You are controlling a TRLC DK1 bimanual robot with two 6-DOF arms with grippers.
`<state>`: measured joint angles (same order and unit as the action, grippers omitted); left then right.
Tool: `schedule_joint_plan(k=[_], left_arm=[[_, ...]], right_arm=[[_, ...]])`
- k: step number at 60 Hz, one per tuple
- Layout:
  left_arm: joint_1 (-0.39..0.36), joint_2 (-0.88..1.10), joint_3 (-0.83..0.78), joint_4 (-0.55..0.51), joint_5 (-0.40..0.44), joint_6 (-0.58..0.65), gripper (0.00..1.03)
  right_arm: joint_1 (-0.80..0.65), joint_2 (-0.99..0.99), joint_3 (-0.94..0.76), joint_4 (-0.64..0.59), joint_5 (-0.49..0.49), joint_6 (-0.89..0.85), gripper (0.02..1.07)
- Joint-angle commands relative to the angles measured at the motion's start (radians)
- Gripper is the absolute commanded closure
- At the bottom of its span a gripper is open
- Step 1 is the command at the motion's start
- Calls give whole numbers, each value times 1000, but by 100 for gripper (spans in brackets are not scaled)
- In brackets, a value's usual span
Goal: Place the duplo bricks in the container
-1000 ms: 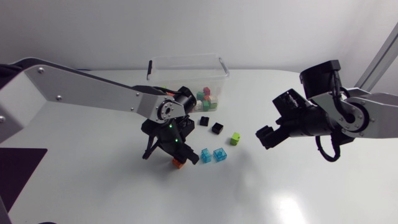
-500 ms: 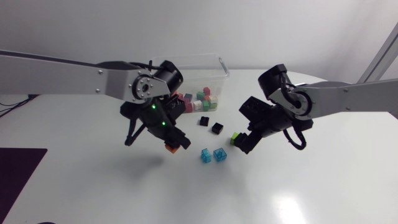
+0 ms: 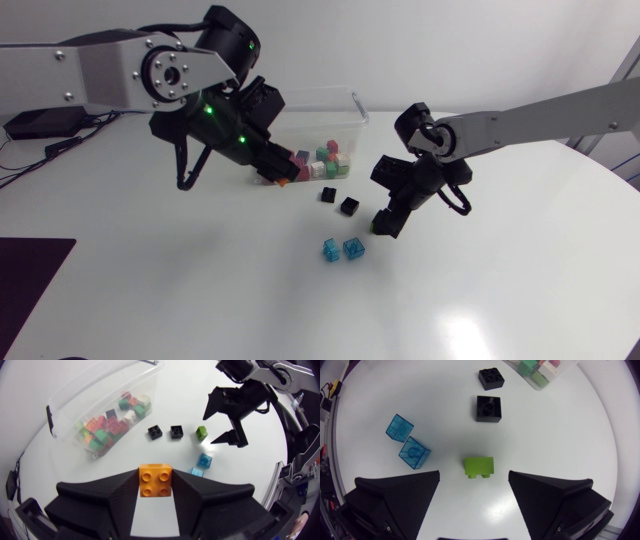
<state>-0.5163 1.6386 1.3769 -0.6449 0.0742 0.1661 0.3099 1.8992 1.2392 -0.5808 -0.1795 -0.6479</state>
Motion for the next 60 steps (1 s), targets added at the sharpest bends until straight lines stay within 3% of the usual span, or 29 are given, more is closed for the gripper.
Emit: schedule_joint_plan(k=[1, 10, 23, 28, 35, 41, 60], left_arm=[[16, -17, 47, 28, 18, 21, 74], [56, 3, 88, 97, 38, 21, 74], [111, 35, 145, 179, 73, 13, 74], [119, 56, 163, 215, 79, 6, 73], [124, 125, 229, 232, 85, -4, 73], [124, 170, 266, 258, 85, -14, 73], [165, 316, 479, 268, 84, -59, 71]], right_arm=[[-8, 41, 46, -27, -3, -47, 11], [-9, 92, 97, -48, 2, -64, 14], [-11, 155, 149, -59, 5, -76, 34], [-11, 167, 154, -59, 5, -78, 35], [-11, 179, 154, -56, 5, -76, 61], [-20, 164, 140, -57, 2, -76, 70], [-26, 29, 55, -79, 9, -73, 74]])
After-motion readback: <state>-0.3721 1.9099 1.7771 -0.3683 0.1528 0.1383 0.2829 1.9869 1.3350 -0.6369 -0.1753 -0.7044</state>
